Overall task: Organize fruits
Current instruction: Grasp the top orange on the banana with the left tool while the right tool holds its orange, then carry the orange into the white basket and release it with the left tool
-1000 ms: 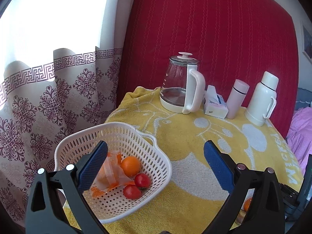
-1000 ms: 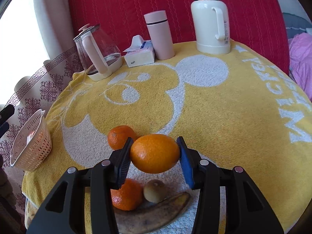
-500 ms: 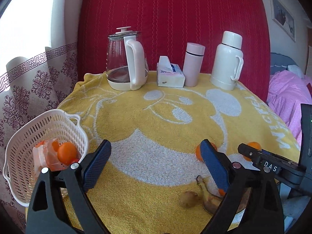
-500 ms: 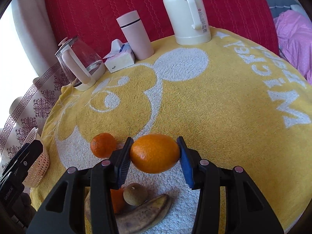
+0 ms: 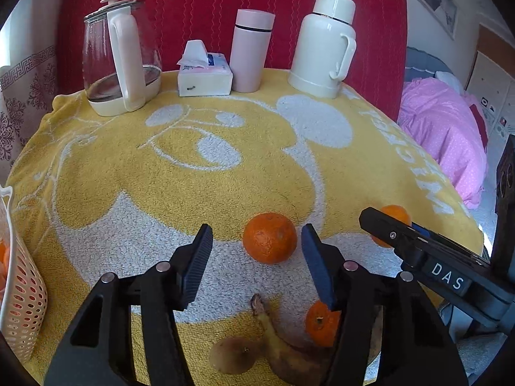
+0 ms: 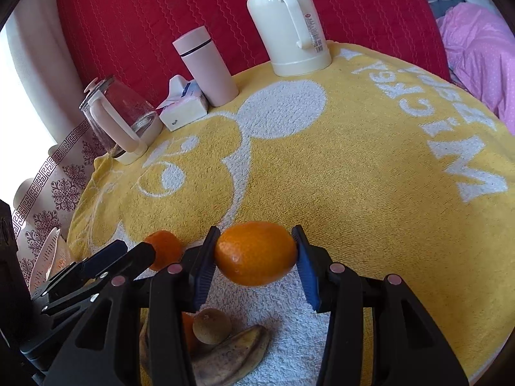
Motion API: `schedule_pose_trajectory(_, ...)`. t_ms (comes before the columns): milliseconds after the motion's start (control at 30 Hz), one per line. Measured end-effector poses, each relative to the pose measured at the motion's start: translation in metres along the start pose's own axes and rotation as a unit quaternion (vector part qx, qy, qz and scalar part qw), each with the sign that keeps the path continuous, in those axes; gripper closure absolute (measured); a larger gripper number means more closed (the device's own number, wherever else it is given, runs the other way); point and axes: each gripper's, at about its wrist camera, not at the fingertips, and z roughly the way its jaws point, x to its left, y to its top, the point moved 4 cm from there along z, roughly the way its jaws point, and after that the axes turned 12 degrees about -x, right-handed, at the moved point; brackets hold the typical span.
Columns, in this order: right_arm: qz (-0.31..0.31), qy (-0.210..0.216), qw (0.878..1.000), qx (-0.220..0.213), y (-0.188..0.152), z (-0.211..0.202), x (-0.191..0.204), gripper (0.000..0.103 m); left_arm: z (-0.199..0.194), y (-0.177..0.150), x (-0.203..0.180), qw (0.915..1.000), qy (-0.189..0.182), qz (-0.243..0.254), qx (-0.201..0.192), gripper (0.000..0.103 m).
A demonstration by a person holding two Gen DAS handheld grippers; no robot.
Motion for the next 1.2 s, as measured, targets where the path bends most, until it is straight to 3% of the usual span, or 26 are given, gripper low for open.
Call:
schedule_pose_trajectory(167, 0.004, -0.001, 1.0, 0.002, 0.0, 0.001, -0.001, 0.057, 0.016, -0.005, -0.007, 0.9997, -0.008, 0.008, 0.023, 0.062)
schedule_pose_trajectory(333, 0.0, -0.002, 1.0, 0.003, -0.002, 0.002, 0.001, 0.057, 0.022, -0.004, -0.013, 0.9994, 0.001, 0.028, 0.018, 0.062)
schedule_pose_trajectory(867, 0.003, -0.002, 1.0, 0.0, -0.002, 0.001, 0.001, 0.057, 0.027, -0.008, -0.002, 0.9997, -0.013, -0.007, 0.022, 0.062)
schedule_pose_trajectory(1200, 0.002, 0.0, 1.0, -0.003, -0.001, 0.0, 0.002, 0.057, -0.004, -0.005, 0.005, 0.9996, 0.017, -0.009, -0.023, 0.062)
